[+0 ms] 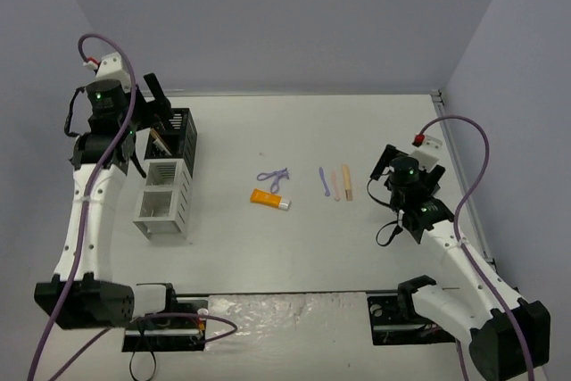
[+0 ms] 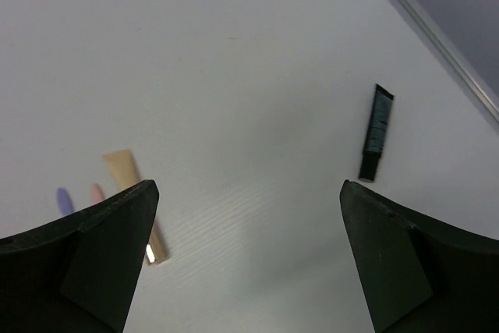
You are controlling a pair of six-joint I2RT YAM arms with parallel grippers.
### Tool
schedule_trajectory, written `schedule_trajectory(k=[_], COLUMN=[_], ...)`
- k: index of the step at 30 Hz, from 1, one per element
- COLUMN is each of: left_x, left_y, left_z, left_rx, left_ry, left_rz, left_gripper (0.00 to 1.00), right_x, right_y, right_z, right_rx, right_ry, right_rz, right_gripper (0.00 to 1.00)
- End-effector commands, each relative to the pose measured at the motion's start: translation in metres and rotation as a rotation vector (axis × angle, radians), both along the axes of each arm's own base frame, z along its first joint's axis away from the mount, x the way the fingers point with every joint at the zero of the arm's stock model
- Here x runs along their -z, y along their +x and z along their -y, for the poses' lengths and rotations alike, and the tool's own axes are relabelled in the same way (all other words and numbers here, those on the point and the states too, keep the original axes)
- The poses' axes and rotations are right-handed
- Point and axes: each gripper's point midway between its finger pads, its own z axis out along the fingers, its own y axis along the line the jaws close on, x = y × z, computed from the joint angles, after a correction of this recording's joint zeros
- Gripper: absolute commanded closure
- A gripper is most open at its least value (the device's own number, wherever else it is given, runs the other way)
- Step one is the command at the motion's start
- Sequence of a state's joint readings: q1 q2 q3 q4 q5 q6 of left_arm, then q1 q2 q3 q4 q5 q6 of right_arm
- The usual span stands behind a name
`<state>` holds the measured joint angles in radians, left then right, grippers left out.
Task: Organize the makeup
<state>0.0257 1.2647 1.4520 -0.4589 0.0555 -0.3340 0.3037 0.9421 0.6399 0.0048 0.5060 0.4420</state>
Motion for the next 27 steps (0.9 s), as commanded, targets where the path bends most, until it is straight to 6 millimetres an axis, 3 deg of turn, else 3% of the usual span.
schedule_trajectory(k=[1,2,3,5,9,12,19,27], left_x=[0.001,0.017,0.012,0.034,0.040,0.042,0.052,0.065], left_y=[-0.035,-0.038,-0.039,-0.042,-0.043,-0.041,-0.035,-0.030], left_z=[0.035,0.038,0.039,0.039,0.041,0.045,0.042,0.041], left_rx=[0.181,0.203,0.206,0.206,0.208,0.226,0.211,0.207], left_ry=[-0.069,-0.069,-0.067,-0.079,-0.085,-0.103,-0.096,-0.103], left_rz=[0.019,-0.003,0.016,-0.034,-0.048,-0.048,-0.074,-0.114], left_gripper=[0.03,0.03,0.03,0.03,0.03,0.03,0.03,0.03], right_x=[0.007,0.012,0.010,0.027,0.043,0.059,0.093,0.130], right_y=[0.005,0.007,0.006,0.007,0.004,0.006,0.012,0.014], right_z=[0.050,0.054,0.066,0.091,0.118,0.127,0.131,0.125], right_rx=[0.156,0.155,0.191,0.268,0.374,0.400,0.405,0.370], right_ry=[0.053,0.082,0.086,0.134,0.155,0.182,0.209,0.231], right_rz=[-0.070,-0.091,-0.085,-0.141,-0.177,-0.207,-0.266,-0.347], right_gripper=[0.00,0.00,0.00,0.00,0.00,0.00,0.02,0.23])
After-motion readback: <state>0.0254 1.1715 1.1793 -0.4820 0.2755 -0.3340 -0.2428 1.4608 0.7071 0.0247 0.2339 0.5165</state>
